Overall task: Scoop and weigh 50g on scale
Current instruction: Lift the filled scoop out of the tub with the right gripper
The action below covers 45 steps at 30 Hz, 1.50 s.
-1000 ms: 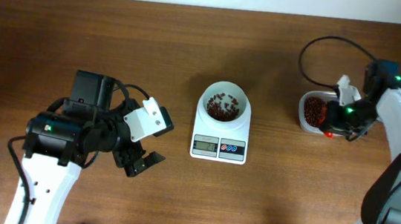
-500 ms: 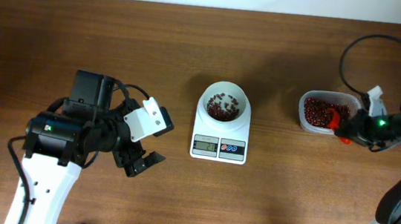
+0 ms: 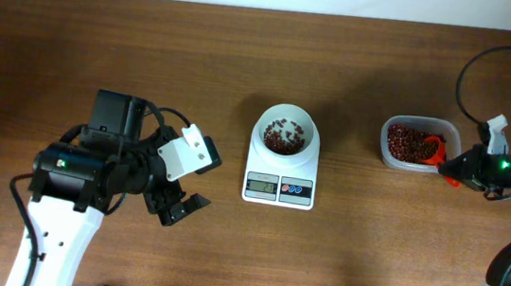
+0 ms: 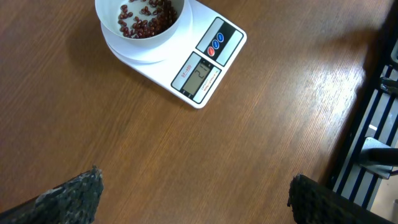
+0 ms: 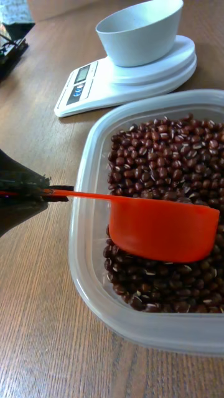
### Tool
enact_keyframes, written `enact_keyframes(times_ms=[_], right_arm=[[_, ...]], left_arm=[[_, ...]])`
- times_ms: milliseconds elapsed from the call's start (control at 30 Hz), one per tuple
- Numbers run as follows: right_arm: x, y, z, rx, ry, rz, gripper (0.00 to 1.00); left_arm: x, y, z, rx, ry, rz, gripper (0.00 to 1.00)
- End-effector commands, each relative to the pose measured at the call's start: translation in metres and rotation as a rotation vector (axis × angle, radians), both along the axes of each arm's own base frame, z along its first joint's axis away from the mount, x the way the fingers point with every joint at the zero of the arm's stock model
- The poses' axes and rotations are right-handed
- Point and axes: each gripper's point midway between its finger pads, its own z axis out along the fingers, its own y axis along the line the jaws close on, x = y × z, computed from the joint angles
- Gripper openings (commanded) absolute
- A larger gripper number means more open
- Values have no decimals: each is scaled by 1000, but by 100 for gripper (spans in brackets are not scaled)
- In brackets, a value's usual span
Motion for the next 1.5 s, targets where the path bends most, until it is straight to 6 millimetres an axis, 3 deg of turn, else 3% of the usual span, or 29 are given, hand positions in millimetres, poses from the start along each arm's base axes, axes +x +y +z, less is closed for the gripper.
enact_keyframes(times_ms=[0, 233, 567, 1100, 1467], right_arm=[[0, 4, 30, -20, -106, 20, 4], [-1, 4, 51, -62, -163, 21, 4], [-12, 7, 49, -56, -107, 18, 4], [-5, 8, 53, 15, -60, -116, 4], [-8, -17, 77, 188, -159, -246, 4]], left_arm=[[0, -1, -1, -10, -1, -16, 99], [0, -1, -1, -10, -1, -16, 99], [0, -1, -1, -10, -1, -16, 99], [0, -1, -1, -10, -1, -16, 99], [0, -1, -1, -10, -1, -16, 99]])
